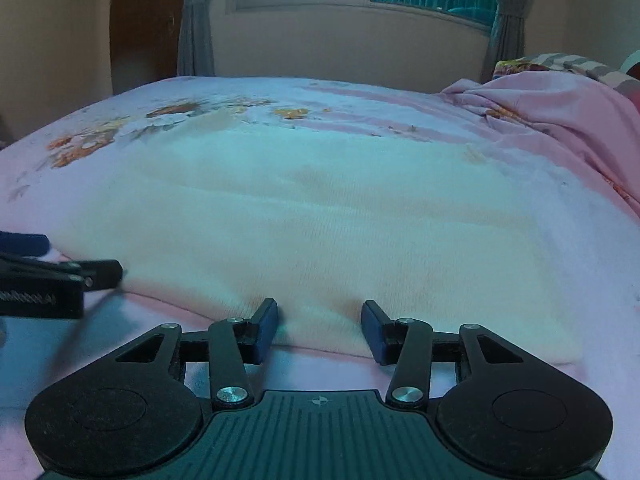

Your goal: Fold small clothes

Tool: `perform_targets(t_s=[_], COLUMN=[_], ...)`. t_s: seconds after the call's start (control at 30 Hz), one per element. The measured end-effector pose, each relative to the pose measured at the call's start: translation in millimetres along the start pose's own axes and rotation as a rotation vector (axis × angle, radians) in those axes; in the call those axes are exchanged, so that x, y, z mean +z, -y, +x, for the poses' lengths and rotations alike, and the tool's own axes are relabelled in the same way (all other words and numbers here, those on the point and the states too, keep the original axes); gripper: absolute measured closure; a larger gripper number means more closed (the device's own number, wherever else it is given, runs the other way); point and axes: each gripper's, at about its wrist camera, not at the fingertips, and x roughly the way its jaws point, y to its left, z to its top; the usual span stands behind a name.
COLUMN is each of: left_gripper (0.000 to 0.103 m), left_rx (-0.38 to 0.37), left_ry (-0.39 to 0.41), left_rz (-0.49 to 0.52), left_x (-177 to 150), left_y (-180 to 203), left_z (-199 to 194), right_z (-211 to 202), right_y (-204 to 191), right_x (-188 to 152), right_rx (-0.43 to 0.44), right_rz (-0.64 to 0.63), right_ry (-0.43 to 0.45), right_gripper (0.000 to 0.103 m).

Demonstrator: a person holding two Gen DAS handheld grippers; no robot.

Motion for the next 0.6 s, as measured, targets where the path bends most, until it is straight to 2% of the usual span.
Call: perform_targets(t_s=[0.07,0.17,0.2,0.23,0.27,0.3,0.37,0.47,0.6], left_gripper=[0.003,0.003,0.002,0.002,0.002,0.002,0.005,0.004,0.004], left_rx=[0.008,0.037,0.04,0.04,0.041,0.046,0.038,0.041,0.071], left_ry=[0.015,0.022,0.009,-0.003,-0.01,-0.012,0.014,0.1,0.071], left_rz=[-0.011,-0.048,-0.058,-0.063,-0.06,-0.052,-0.025,-0.062,-0.047], left_x=[0.6,-1.2,-2.2,-3.2,-2.9,-0.9,5.7,24.6,51.9], left_y=[-4.7,-16.5,-19.4,-20.6,-19.9,-18.3,-19.1,-34.4,-48.4], left_z=[-4.8,-8.6,-6.2,-3.2,-1.9,-2.5,-7.0,-10.8,20.0], right_z=[-18.1,-39.6,-41.3,-33.2,-25.5,-28.6,-37.0,-42.6,-19.0], right_y=[14.6,46.7,59.2,72.6,84.6,95.9,98.5,111.3,137.2], right_x=[2.4,-2.7,-7.5,-14.7,-21.9,-25.1,-18.5,0.8,33.4], right_rx=[0.001,-0.073,-0.112,-0.169,-0.171,-0.126,-0.131,-0.137,-0.11], right_rz=[0.03,0.08,0.092,0.101,0.12,0.165,0.154,0.146,0.203], right_ry=[0.066,0.132,0.126,0.061,0.007,0.024,0.044,0.136,0.144], right_gripper=[0.056,0.056,0.056,0.056,0.054,0.054,0.054,0.054,0.057])
